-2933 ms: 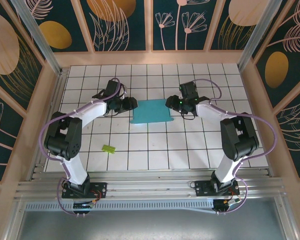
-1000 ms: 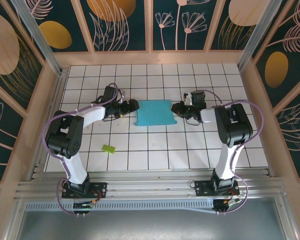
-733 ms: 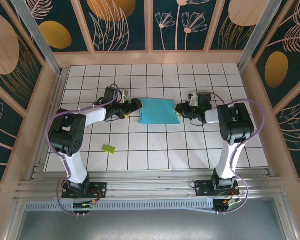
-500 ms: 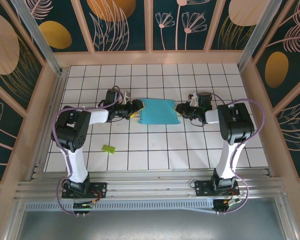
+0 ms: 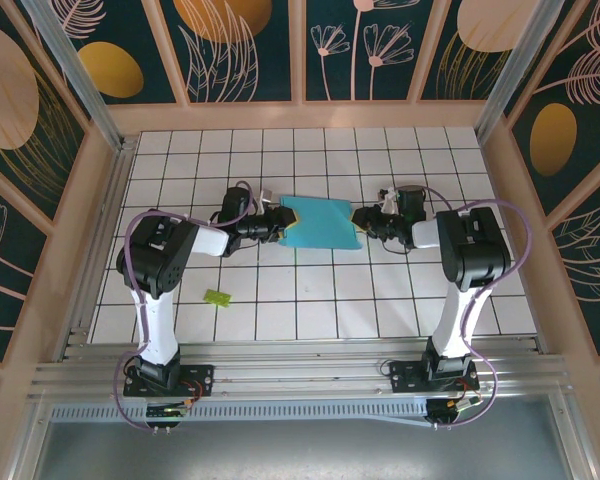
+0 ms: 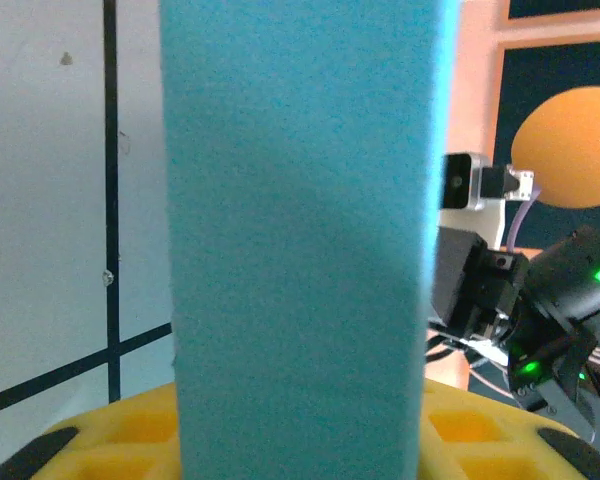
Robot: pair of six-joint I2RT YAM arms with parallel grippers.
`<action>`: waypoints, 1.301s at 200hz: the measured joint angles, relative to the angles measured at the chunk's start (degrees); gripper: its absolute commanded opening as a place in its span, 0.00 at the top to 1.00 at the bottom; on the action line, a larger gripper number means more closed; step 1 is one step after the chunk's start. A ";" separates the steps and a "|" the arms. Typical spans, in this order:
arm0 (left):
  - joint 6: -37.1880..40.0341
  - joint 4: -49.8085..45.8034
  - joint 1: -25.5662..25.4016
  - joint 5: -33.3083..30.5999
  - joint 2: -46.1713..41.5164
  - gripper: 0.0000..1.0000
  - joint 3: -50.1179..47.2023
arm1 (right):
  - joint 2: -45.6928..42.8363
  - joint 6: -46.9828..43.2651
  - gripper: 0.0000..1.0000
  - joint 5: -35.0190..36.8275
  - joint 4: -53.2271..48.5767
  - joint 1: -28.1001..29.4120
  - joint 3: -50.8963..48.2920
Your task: Fold the paper box
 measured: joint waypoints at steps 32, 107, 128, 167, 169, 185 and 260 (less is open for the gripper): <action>-0.83 -2.43 0.00 -1.81 -2.34 0.71 0.00 | -7.58 -2.03 0.52 3.85 -8.31 -0.31 -0.44; 0.52 -12.63 0.24 -5.68 -12.72 0.71 0.00 | -47.47 -31.26 0.21 22.64 0.48 18.56 -12.07; 1.64 -14.99 0.42 -5.86 -15.91 0.71 0.02 | -52.06 -44.70 0.17 22.51 8.66 21.99 -20.35; 2.01 -17.51 0.55 -6.25 -19.43 0.71 0.02 | -45.35 -68.19 0.08 23.87 10.84 27.19 -23.28; 2.01 -17.55 0.55 -6.27 -19.58 0.71 0.02 | -44.72 -69.33 0.08 24.22 11.10 27.50 -23.28; 1.99 -17.97 0.55 -6.25 -20.15 0.71 0.02 | -40.19 -76.24 0.08 26.67 14.64 29.16 -23.28; 1.51 -18.97 0.55 -6.69 -21.92 0.70 0.00 | -14.97 -94.82 0.23 40.28 36.26 31.80 -19.21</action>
